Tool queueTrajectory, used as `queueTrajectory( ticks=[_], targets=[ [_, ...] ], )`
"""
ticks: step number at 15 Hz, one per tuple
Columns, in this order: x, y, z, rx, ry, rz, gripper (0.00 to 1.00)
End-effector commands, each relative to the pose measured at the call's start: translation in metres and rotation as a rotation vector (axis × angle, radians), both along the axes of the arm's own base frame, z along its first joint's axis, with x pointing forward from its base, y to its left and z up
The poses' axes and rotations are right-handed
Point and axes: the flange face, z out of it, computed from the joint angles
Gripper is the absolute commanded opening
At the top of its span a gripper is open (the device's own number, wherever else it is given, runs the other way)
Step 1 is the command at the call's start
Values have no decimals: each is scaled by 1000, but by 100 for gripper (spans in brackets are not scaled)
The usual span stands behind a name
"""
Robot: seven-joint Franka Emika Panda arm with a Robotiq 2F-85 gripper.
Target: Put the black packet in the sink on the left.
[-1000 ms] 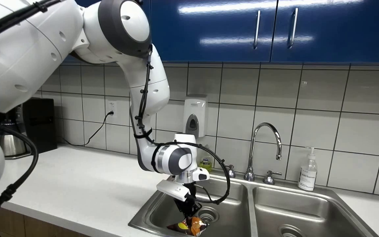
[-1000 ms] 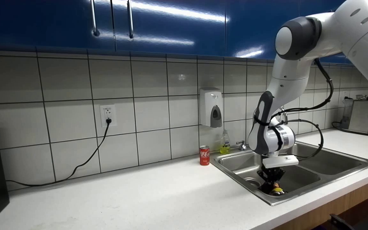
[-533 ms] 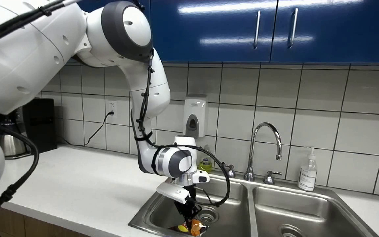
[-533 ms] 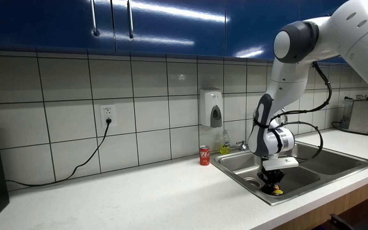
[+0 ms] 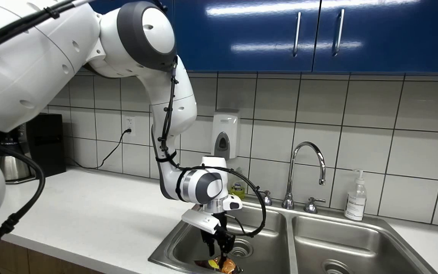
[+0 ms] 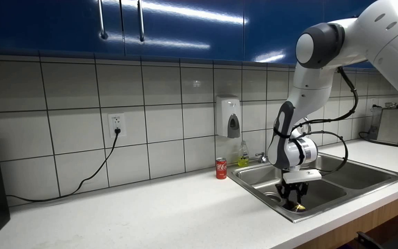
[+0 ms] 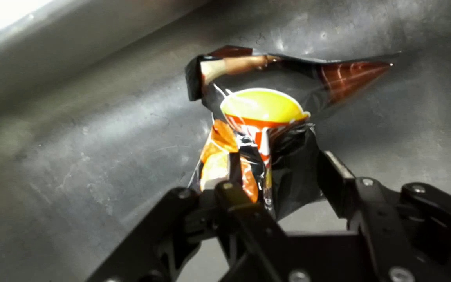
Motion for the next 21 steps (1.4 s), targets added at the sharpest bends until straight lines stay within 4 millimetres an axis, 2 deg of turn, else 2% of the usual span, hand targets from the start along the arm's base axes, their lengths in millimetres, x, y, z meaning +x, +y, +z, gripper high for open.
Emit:
queueTrajectory(
  ticks=[1,3,7,11,15,21],
  targets=[
    [6,9,27,3,-42,13,86],
    [12,15,40,5,-57,26,99],
    [20,33,69,28,-100,107,100],
    [16,54,104,45,-128,200,100],
    [-6,66,140,44,-131,219,100],
    [-55,83,182,51,-66,249,100]
  ],
)
